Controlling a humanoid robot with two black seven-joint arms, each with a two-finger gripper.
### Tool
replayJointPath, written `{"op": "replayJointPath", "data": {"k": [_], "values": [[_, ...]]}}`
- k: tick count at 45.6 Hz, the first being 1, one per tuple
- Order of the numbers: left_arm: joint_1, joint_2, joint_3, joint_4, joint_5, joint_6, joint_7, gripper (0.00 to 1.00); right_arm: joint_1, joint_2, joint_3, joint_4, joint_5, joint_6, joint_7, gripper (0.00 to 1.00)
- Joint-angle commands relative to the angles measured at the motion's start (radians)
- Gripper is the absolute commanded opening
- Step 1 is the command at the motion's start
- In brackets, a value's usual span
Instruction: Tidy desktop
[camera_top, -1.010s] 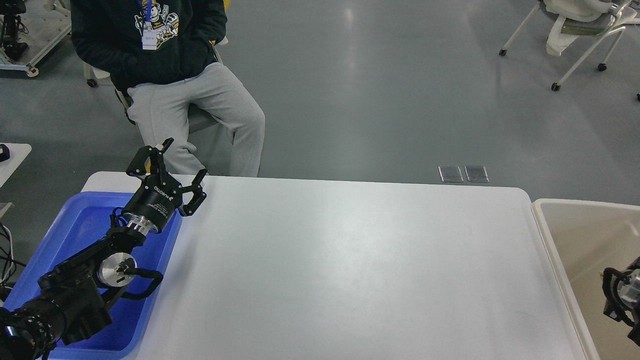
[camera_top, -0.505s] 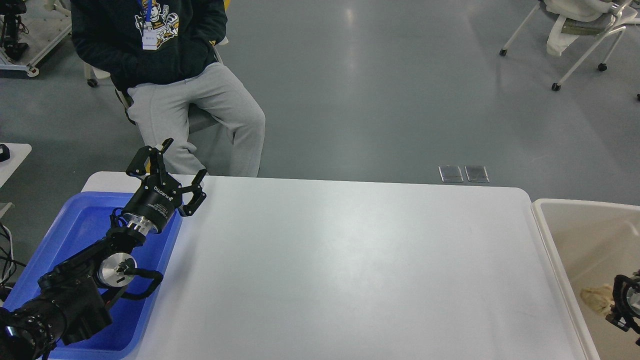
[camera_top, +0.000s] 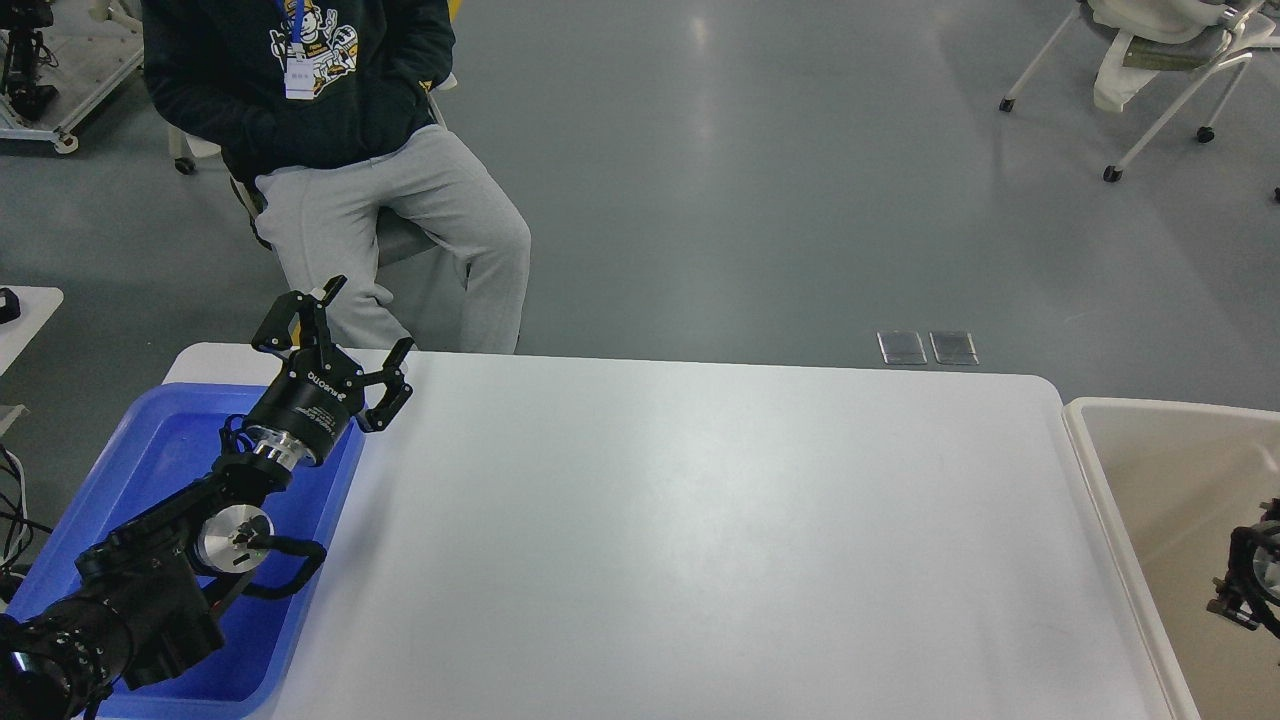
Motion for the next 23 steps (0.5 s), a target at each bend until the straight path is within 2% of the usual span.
{"op": "replayJointPath", "data": {"k": [1,12,23], "values": [[0.0,0.0,0.0,0.0,0.0,0.0,0.0,1.0,0.049,-0.054,0.117,0.003,-0.01,0.214,0.003,1.0],[0.001,0.0,0.0,0.0,0.0,0.0,0.0,1.0,0.097,-0.068,0.252,0.029,-0.008,0.498,0.003,1.0],[0.001,0.0,0.002,0.0,0.0,0.0,-0.003,1.0,0.085,-0.072,0.372,0.313,-0.01,0.671,0.004,1.0]]}}
